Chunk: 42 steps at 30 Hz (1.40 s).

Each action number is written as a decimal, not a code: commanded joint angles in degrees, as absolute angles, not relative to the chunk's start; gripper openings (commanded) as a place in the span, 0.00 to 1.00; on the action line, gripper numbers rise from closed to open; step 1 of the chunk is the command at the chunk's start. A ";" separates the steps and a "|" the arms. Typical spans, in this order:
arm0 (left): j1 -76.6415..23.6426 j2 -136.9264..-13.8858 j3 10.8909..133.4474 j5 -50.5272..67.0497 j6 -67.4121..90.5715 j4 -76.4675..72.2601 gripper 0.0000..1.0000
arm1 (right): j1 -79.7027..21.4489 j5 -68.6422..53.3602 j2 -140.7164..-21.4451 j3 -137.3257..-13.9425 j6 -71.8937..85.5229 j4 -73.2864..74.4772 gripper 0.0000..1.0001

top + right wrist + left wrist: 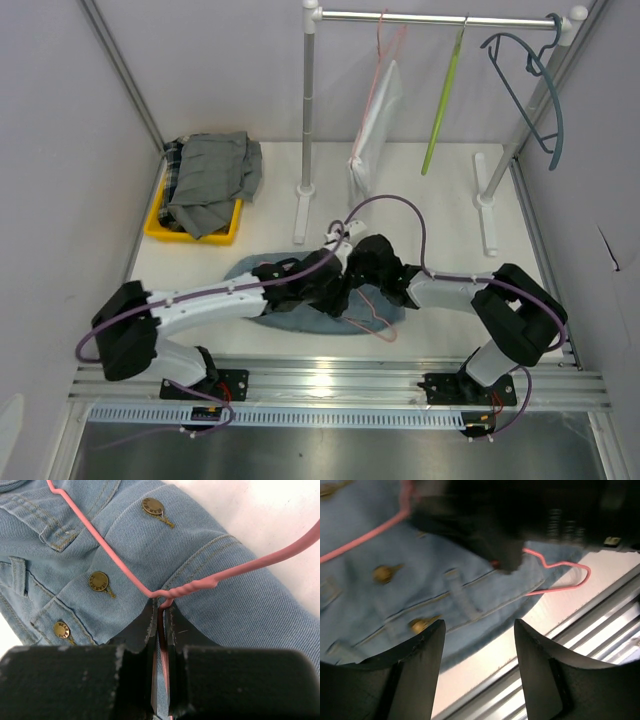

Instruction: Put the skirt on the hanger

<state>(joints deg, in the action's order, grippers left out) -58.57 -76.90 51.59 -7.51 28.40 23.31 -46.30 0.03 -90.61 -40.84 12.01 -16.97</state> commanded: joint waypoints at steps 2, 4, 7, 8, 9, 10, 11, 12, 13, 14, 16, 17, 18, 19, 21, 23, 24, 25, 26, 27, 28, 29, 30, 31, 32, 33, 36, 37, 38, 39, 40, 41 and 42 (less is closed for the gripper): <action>-62.83 -84.71 55.63 -9.58 22.07 15.03 0.63 | -45.88 -1.58 -91.32 -41.83 10.37 -11.95 0.00; -64.51 -86.65 56.51 -9.49 20.92 13.89 0.64 | -45.53 -1.93 -91.32 -41.92 10.37 -11.87 0.00; -67.14 -89.73 57.30 -10.45 17.94 12.14 0.66 | -45.09 -2.63 -91.58 -41.84 10.46 -12.04 0.00; -67.84 -90.61 57.65 -10.46 16.62 11.87 0.66 | -44.91 -2.98 -91.76 -41.84 10.46 -12.13 0.00; -68.72 -92.27 58.27 -10.63 16.35 11.69 0.66 | -44.91 -3.08 -91.76 -41.84 10.63 -12.22 0.00; -69.17 -92.89 58.36 -10.81 15.91 10.73 0.66 | -44.65 -3.16 -91.93 -41.84 10.72 -12.30 0.00; -69.69 -93.34 58.19 -11.16 15.47 10.11 0.67 | -44.56 -3.25 -92.02 -41.66 10.81 -12.65 0.00; -70.13 -94.38 58.27 -11.60 15.64 9.59 0.67 | -44.30 -3.86 -92.11 -41.57 11.07 -12.83 0.00; -70.31 -94.83 58.10 -11.86 15.91 8.88 0.67 | -44.04 -4.13 -92.28 -41.49 11.16 -13.09 0.00; -70.40 -95.18 57.66 -11.69 16.08 8.01 0.66 | -44.03 -4.48 -92.46 -41.40 11.42 -13.44 0.00; -71.01 -94.84 55.73 -12.13 16.35 5.55 0.66 | -43.68 -5.09 -92.98 -41.40 11.60 -13.80 0.00; -71.89 -94.40 54.50 -12.48 16.52 4.67 0.66 | -43.33 -5.62 -93.25 -41.48 11.69 -13.89 0.00; -72.50 -93.26 53.88 -12.83 16.61 2.74 0.66 | -43.24 -6.23 -93.43 -41.57 11.86 -13.97 0.00; -73.12 -92.56 53.18 -13.18 16.61 2.03 0.66 | -42.98 -6.41 -93.69 -41.57 11.95 -14.15 0.00; -74.79 -91.15 50.63 -13.10 16.35 -2.17 0.66 | -42.80 -6.77 -93.95 -41.75 11.87 -14.24 0.00; -76.11 -88.86 47.92 -12.84 15.82 -4.47 0.66 | -42.72 -6.77 -94.13 -42.01 11.95 -14.15 0.00; -76.55 -88.25 47.55 -13.01 15.56 -6.22 0.66 | -42.63 -6.85 -94.22 -42.10 11.95 -14.06 0.00; -77.16 -87.20 47.11 -13.36 14.77 -6.94 0.66 | -42.54 -7.03 -94.22 -42.19 11.95 -13.98 0.00; -78.13 -86.75 46.59 -13.45 14.33 -7.47 0.66 | -42.54 -7.03 -94.22 -42.19 12.04 -13.97 0.00; -78.57 -86.31 46.50 -14.84 14.24 -8.17 0.66 | -42.37 -7.12 -94.31 -42.19 12.13 -13.97 0.00; -78.92 -86.40 46.76 -15.46 13.98 -8.17 0.67 | -42.28 -7.47 -94.39 -42.27 12.22 -13.80 0.00; -79.10 -86.83 46.93 -16.25 13.89 -8.00 0.67 | -42.19 -7.47 -94.39 -42.28 12.30 -13.89 0.00; -79.28 -87.53 47.89 -18.35 13.71 -7.74 0.67 | -42.10 -7.56 -94.39 -42.19 12.39 -13.97 0.00; -79.45 -88.50 48.51 -20.54 13.54 -7.21 0.67 | -42.10 -7.47 -94.48 -42.27 12.31 -13.97 0.00; -79.80 -90.33 48.95 -22.39 13.36 -6.60 0.66 | -42.10 -7.56 -94.48 -42.10 12.48 -14.06 0.00; -79.98 -90.87 49.56 -23.54 13.19 -6.77 0.66 | -42.10 -7.65 -94.48 -42.01 12.57 -14.15 0.00; -80.25 -92.63 50.18 -28.81 13.27 -8.53 0.66 | -41.84 -8.26 -94.57 -41.84 13.09 -14.41 0.00; -80.24 -93.59 50.88 -30.31 13.36 -7.74 0.66 | -41.84 -8.35 -94.57 -41.84 13.10 -14.41 0.00; -80.33 -95.69 52.02 -31.71 13.45 -6.26 0.65 | -41.75 -8.52 -94.66 -41.92 13.18 -14.41 0.00; -80.42 -96.58 52.47 -33.12 13.53 -5.81 0.65 | -41.75 -8.61 -94.57 -41.92 13.27 -14.41 0.00; -80.42 -97.20 52.73 -35.40 13.97 -5.54 0.64 | -41.75 -8.70 -94.57 -41.92 13.27 -14.41 0.00; -80.59 -97.73 52.56 -37.07 14.24 -5.02 0.62 | -41.75 -8.79 -94.40 -42.10 13.36 -14.33 0.00; -80.86 -97.56 52.47 -38.39 14.50 -4.92 0.61 | -41.75 -8.88 -94.39 -42.10 13.27 -14.24 0.00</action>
